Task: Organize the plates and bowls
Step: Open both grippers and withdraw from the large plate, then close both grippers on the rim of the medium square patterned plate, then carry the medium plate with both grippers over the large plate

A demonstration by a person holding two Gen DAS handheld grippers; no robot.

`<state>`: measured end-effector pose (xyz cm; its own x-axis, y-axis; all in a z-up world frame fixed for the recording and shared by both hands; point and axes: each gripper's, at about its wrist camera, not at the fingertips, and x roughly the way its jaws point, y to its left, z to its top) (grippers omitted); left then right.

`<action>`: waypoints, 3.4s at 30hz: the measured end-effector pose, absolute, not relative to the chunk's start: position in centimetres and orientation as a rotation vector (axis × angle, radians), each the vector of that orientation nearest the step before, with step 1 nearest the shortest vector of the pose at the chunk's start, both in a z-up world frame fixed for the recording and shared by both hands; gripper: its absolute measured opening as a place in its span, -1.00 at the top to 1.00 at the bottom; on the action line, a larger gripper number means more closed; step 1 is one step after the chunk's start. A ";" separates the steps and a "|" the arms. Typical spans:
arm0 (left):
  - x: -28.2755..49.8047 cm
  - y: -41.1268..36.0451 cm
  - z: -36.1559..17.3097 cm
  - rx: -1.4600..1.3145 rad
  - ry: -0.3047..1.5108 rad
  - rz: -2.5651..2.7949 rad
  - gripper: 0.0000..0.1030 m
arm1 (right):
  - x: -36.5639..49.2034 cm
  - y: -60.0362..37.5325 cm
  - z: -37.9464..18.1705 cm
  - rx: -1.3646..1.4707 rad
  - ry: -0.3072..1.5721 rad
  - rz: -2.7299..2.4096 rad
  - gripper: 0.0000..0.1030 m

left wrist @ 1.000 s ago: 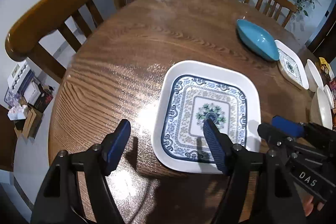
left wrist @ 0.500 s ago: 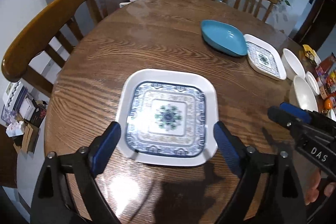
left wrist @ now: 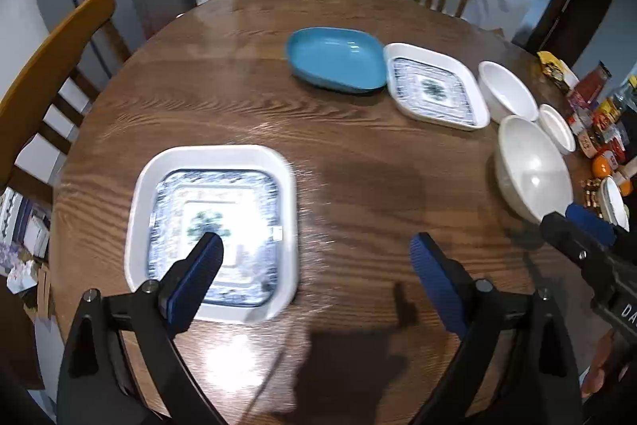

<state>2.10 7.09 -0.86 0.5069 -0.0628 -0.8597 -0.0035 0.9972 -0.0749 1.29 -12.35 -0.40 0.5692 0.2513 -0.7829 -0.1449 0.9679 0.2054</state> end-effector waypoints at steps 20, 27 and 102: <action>5.5 -2.6 0.9 0.028 0.971 -0.049 -0.98 | -0.4 -23.0 0.3 0.214 0.896 0.131 -0.43; 10.0 -2.6 -1.2 -0.011 0.990 0.021 -0.97 | 0.2 -24.5 -0.5 0.228 0.910 0.124 -0.43; 3.6 7.0 -8.3 -0.225 1.246 -0.150 0.73 | 5.5 -10.5 -8.8 0.046 1.153 0.333 0.84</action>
